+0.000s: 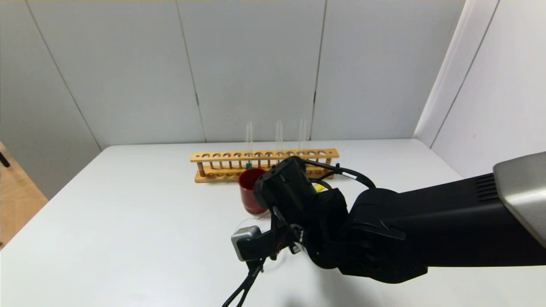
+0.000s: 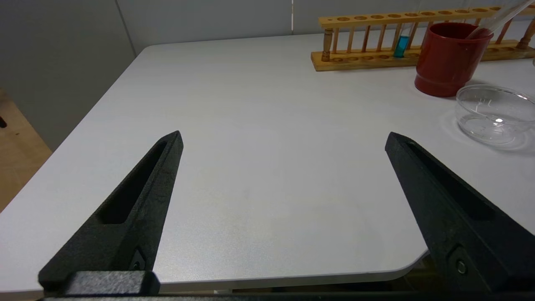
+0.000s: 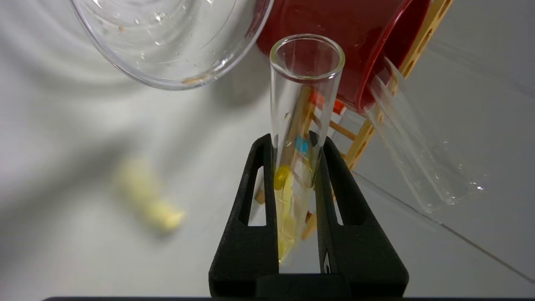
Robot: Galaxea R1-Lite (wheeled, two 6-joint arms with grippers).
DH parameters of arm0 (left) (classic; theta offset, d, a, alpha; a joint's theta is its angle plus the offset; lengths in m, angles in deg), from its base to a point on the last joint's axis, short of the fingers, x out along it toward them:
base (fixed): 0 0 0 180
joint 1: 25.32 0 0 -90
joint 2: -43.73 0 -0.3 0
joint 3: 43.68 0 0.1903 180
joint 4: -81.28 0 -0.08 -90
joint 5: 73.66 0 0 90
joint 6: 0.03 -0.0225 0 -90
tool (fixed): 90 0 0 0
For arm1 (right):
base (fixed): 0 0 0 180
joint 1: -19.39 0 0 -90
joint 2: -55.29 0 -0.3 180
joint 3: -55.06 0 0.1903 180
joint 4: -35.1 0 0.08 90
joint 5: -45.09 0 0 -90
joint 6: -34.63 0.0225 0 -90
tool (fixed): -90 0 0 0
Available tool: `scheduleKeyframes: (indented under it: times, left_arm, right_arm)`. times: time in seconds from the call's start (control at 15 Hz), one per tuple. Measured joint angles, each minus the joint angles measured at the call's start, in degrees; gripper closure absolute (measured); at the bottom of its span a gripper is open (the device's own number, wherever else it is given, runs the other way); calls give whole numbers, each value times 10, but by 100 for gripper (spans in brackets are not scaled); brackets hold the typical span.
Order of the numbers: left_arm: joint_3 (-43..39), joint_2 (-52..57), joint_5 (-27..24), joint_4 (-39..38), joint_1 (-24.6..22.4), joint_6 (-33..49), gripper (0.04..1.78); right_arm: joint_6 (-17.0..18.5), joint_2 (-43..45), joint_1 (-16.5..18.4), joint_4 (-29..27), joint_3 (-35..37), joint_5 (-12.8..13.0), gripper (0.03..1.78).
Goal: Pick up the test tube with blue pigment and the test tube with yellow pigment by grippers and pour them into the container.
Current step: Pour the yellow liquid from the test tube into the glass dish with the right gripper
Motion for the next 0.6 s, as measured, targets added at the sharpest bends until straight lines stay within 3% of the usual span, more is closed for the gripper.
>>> scheduleKeyframes:
  times: [0.6]
  left_arm:
    - [0,0,0,0,0,0,11]
  right_arm:
    - [-11,-3,-2,-39,-12,21,153]
